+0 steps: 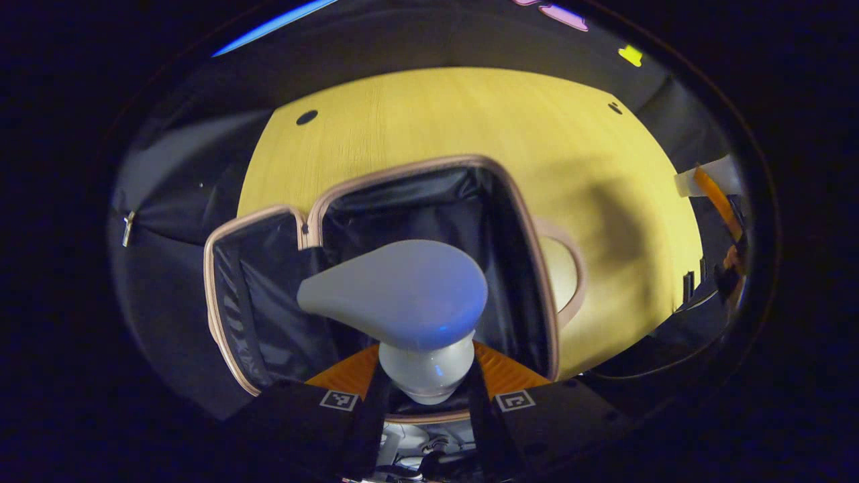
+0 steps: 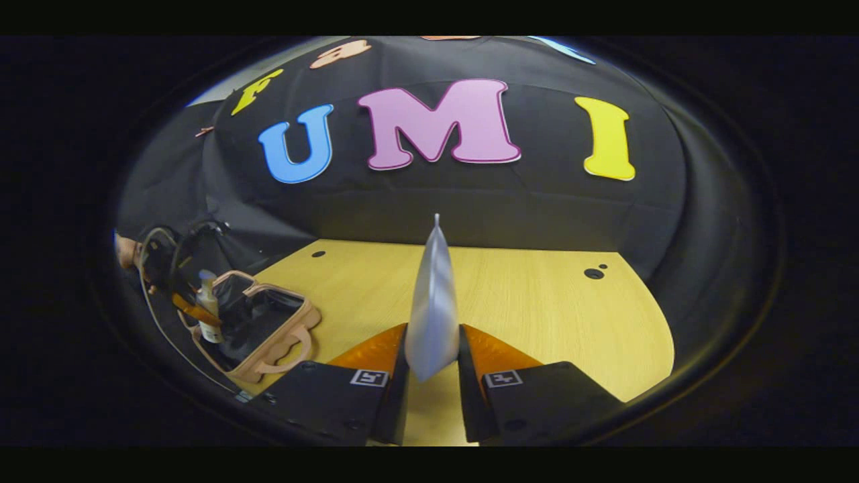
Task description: First open the suitcase, pack the skin care products into it, and then close the suitcase.
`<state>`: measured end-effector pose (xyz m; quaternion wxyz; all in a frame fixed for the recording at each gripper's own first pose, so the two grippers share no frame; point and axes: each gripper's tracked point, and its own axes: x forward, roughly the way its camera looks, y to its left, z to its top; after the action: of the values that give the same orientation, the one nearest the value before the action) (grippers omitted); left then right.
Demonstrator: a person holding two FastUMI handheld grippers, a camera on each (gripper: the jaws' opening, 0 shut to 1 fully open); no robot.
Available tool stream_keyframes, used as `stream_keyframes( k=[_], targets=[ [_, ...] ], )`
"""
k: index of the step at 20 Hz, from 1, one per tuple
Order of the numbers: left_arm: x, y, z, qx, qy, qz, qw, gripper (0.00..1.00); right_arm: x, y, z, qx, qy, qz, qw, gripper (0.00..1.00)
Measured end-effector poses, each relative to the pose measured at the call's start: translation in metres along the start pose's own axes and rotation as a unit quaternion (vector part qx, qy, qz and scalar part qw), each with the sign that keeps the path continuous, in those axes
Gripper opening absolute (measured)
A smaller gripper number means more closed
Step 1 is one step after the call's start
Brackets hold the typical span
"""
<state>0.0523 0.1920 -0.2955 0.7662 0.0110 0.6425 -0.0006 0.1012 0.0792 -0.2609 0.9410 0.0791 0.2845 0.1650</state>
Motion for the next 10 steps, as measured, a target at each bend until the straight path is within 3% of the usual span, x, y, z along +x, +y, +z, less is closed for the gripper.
stream_keyframes(
  k=[4,5,9,10],
  targets=[
    [0.040,0.026,-0.022,-0.019,0.059,0.022,0.998,0.60,-0.016,0.013,0.004,-0.008,-0.006,-0.002,1.000,0.37],
    [0.047,0.030,-0.022,-0.022,0.061,0.028,0.998,0.56,-0.019,0.016,0.004,-0.012,-0.006,-0.005,1.000,0.37],
    [0.050,0.023,-0.017,-0.004,0.038,0.018,0.999,0.61,-0.028,0.030,0.006,-0.023,-0.007,-0.007,1.000,0.33],
    [0.049,0.024,-0.013,0.005,0.023,0.023,0.999,0.63,-0.028,0.035,0.004,-0.027,-0.004,-0.007,1.000,0.36]
  ],
)
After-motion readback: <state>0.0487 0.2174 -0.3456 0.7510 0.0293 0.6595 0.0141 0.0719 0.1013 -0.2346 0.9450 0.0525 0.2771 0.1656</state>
